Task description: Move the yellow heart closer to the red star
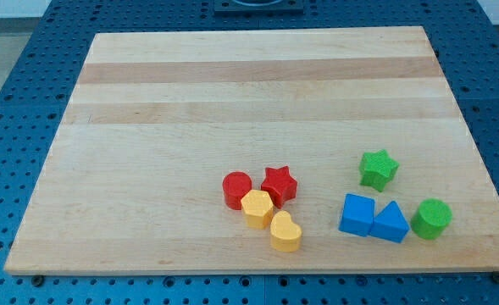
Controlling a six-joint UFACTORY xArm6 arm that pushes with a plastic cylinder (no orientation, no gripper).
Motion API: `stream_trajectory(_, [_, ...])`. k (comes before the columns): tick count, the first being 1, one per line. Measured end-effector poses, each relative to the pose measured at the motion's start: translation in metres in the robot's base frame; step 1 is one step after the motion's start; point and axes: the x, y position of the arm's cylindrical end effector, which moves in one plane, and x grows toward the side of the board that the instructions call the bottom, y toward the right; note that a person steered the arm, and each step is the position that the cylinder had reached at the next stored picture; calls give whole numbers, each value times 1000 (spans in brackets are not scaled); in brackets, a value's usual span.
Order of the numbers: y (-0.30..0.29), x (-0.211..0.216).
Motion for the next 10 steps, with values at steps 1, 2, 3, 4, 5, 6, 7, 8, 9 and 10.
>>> stream_trajectory(1, [-12, 3])
stream_trajectory(2, [-39, 2])
stream_trajectory(3, [-62, 4])
stream_trajectory(4, [-87, 3])
stream_trajectory(5, [-111, 4])
stream_trajectory(6, [-128, 5])
stream_trajectory(7, [-145, 5])
stream_trajectory(8, [-161, 5])
stream_trajectory(9, [-180, 3])
stream_trajectory(10, [-206, 5])
